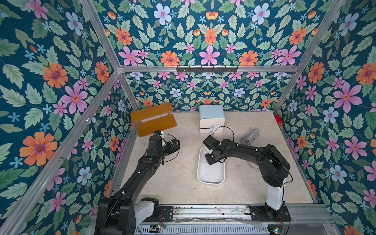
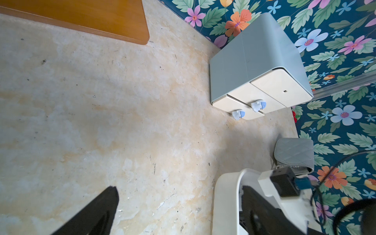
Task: Take out the screws from the storage box
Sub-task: Pick up the screw from the storage box, then place the screw at the center of the board.
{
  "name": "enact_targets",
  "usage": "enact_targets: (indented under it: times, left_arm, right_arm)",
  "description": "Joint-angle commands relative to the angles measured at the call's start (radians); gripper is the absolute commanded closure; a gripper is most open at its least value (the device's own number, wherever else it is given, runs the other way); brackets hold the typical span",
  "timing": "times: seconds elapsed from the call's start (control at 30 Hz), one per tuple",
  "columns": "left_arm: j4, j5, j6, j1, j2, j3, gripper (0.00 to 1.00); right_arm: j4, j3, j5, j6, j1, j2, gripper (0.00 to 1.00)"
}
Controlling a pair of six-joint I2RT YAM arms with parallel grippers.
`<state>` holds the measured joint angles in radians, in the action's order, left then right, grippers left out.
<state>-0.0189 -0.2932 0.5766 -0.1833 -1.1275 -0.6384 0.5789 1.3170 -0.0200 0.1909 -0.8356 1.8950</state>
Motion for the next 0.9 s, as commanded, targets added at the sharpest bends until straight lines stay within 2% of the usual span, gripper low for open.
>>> enact_targets:
  times: [0.0, 0.17, 0.37, 0.47, 0.63, 0.77, 0.87]
  left_arm:
    - [-0.009, -0.016, 0.009, 0.001, 0.006, -0.012, 0.01]
    - [-0.051, -0.001, 0.01, -0.023, 0.027, -0.04, 0.01]
    - [-0.191, 0.129, -0.018, -0.144, 0.046, -0.136, 0.01]
    - [-0.187, 0.072, -0.021, -0.166, 0.042, -0.148, 0.01]
    - [-0.196, 0.044, 0.012, -0.21, 0.053, -0.169, 0.01]
    - [-0.216, -0.055, 0.057, -0.232, 0.029, -0.201, 0.01]
    - [-0.206, -0.032, 0.058, -0.3, 0.04, -0.204, 0.01]
  right_arm:
    - [0.025, -0.004, -0.002, 0.027, 0.0, -0.07, 0.95]
    - [0.055, -0.021, 0.052, 0.057, 0.001, -0.201, 0.95]
    - [0.093, -0.094, 0.122, 0.124, 0.052, -0.397, 0.95]
    - [0.091, -0.178, 0.15, 0.168, 0.113, -0.492, 0.94]
    - [0.061, -0.332, 0.163, 0.239, 0.213, -0.612, 0.92]
    - [0.044, -0.422, 0.17, 0.292, 0.252, -0.627, 0.92]
    - [0.025, -0.458, 0.18, 0.319, 0.254, -0.607, 0.92]
